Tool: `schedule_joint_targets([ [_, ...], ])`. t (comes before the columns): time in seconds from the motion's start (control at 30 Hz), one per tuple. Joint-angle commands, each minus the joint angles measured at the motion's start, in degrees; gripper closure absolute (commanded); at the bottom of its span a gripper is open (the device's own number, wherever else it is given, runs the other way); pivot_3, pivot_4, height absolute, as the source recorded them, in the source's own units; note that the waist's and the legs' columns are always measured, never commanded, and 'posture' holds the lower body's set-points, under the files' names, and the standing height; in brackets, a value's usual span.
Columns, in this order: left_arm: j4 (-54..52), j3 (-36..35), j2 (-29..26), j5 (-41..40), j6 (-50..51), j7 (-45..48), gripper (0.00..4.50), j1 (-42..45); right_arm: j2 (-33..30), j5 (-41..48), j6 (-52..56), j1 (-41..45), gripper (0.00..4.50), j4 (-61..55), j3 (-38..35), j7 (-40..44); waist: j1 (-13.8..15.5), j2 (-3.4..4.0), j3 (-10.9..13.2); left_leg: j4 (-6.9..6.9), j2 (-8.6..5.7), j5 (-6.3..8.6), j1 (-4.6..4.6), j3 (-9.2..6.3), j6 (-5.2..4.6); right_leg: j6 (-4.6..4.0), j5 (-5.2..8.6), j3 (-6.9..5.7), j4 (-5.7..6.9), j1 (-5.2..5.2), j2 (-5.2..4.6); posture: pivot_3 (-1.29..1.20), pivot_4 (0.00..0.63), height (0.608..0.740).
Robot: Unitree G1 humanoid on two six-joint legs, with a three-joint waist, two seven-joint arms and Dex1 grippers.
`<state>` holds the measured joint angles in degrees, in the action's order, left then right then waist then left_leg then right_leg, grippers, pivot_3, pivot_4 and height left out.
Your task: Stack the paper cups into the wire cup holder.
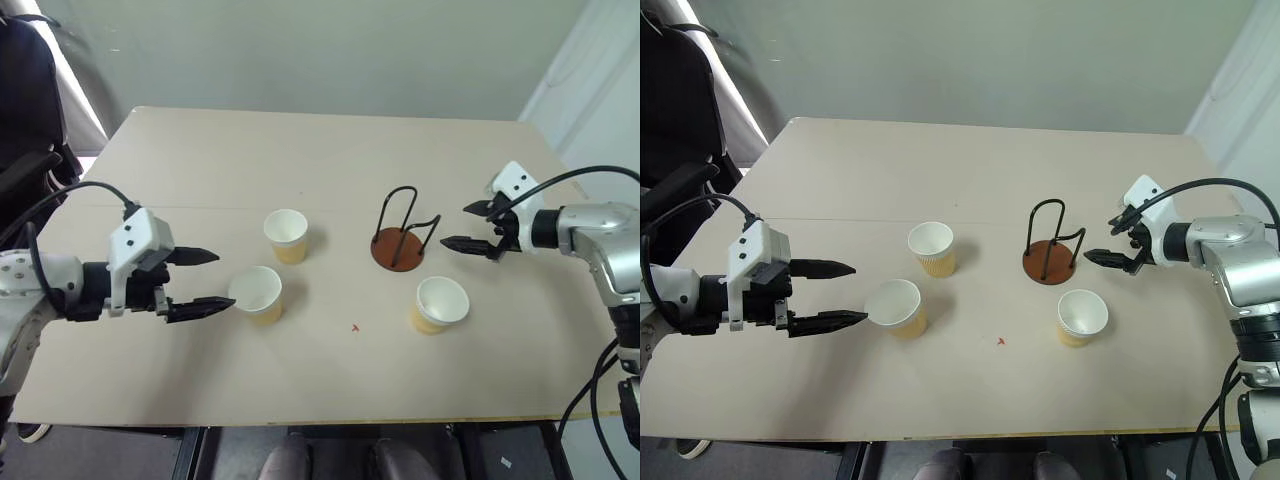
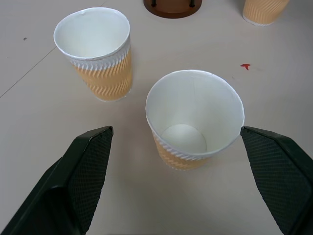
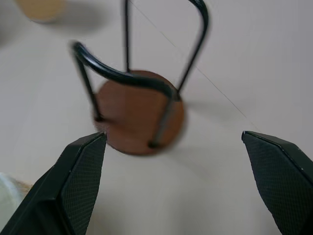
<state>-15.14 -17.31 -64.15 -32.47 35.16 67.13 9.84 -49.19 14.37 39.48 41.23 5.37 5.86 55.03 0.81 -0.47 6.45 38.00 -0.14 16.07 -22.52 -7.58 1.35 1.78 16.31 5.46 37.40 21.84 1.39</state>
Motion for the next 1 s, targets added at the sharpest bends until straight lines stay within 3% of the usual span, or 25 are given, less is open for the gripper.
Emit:
schedule_joint_targets([
  [0.03, -1.3, -1.5, -0.5, -0.7, -0.1, 0.1, 0.02, 0.3, 1.6, -1.0, 0.5, 1.6, 0.0, 0.7, -1.3, -2.6, 0.0, 0.0, 0.0, 0.0, 0.0, 0.0, 0.0, 0.0, 0.0, 0.0, 0.0, 0.0, 0.0, 0.0, 0.0, 0.0, 0.15, 0.74],
  [0.57, -2.4, -2.5, -0.6, -0.8, 0.7, -0.4, 0.02, -0.9, 10.4, -4.6, 0.0, 6.1, 0.0, 9.4, -1.9, -11.9, 0.0, 0.01, 0.0, -0.02, 0.0, 0.0, -0.01, 0.0, 0.01, 0.0, 0.0, -0.01, 0.02, 0.04, 0.0, 0.0, 0.15, 0.74],
  [0.67, -2.5, -2.7, -0.6, -0.8, 0.7, -0.5, 0.0, -1.2, 11.0, -4.2, 0.6, 5.6, 0.62, 8.2, -1.8, -11.6, 0.0, 0.01, 0.0, -0.04, 0.0, -0.01, -0.01, 0.0, 0.03, -0.01, 0.0, -0.01, 0.03, 0.06, 0.0, 0.0, 0.15, 0.74],
  [1.0, -2.2, -2.4, -0.7, -0.6, 0.5, -0.5, 0.0, -0.8, 10.7, -4.4, 0.9, 5.2, 4.29, 7.4, -1.9, -11.3, 0.0, 0.01, 0.0, -0.04, 0.0, -0.01, -0.01, 0.0, 0.06, -0.01, 0.0, -0.01, 0.03, 0.06, 0.0, 0.0, 0.15, 0.74],
])
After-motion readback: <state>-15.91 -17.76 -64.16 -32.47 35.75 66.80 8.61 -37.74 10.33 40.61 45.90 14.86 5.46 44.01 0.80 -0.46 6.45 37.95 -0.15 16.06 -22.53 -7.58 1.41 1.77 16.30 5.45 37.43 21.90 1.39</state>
